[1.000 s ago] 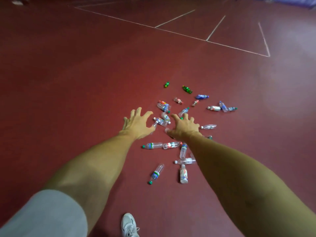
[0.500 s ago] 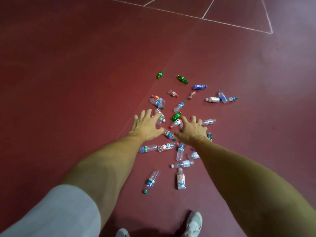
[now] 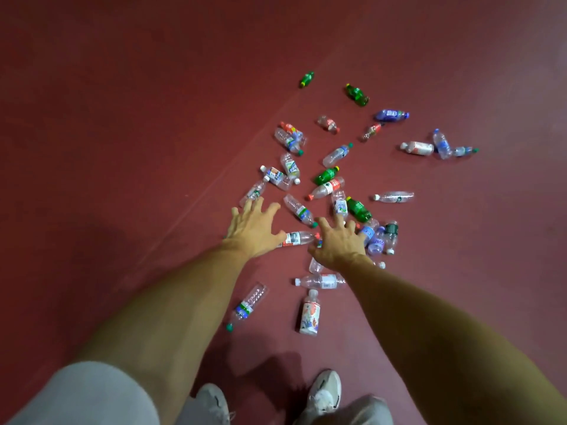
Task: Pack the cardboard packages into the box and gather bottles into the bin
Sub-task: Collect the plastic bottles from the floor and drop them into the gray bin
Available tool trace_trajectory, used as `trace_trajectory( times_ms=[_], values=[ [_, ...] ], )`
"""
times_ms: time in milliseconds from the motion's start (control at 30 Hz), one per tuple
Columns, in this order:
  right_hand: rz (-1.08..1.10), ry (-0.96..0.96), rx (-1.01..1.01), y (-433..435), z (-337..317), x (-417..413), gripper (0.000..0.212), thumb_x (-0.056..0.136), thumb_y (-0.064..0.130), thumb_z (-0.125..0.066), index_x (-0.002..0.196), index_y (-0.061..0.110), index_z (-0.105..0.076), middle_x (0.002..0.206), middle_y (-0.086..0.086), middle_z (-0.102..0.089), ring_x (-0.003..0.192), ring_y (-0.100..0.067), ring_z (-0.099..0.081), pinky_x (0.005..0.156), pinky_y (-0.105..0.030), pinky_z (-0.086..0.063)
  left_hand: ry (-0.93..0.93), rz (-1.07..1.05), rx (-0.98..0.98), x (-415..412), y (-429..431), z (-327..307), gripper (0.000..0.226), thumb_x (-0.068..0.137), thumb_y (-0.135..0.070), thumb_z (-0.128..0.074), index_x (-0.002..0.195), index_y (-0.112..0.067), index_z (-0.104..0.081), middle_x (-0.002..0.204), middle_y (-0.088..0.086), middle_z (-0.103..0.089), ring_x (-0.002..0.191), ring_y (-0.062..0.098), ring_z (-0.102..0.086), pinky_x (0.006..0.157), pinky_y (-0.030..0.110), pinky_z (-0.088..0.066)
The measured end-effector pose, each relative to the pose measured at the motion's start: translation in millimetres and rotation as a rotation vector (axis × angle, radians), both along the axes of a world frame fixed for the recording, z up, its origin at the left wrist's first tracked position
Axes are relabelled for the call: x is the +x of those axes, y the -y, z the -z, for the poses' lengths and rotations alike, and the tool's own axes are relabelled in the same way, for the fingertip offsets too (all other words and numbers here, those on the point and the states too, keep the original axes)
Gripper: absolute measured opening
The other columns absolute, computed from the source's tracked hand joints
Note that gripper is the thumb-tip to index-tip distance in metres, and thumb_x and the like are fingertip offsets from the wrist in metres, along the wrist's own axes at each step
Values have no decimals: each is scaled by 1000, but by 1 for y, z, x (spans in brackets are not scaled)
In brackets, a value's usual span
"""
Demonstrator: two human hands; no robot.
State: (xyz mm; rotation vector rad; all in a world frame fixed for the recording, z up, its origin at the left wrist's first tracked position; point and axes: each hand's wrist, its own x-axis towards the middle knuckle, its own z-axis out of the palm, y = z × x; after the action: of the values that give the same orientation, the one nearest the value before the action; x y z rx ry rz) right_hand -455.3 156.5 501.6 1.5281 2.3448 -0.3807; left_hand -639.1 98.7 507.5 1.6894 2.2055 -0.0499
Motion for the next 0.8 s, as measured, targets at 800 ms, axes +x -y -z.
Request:
trace_trajectory(
  times_ms=[800],
  values=[
    [47,23,-64,50,553,6,78,87,54,-58,153,36,-20,159,-11,-14,145,-39,-14,105,-64,-31,-72,63,-152,12,68,557,75,84,-57,-58,150,-34,-30,164,9,-9,152,29,-5,115,65,-10]
  ],
)
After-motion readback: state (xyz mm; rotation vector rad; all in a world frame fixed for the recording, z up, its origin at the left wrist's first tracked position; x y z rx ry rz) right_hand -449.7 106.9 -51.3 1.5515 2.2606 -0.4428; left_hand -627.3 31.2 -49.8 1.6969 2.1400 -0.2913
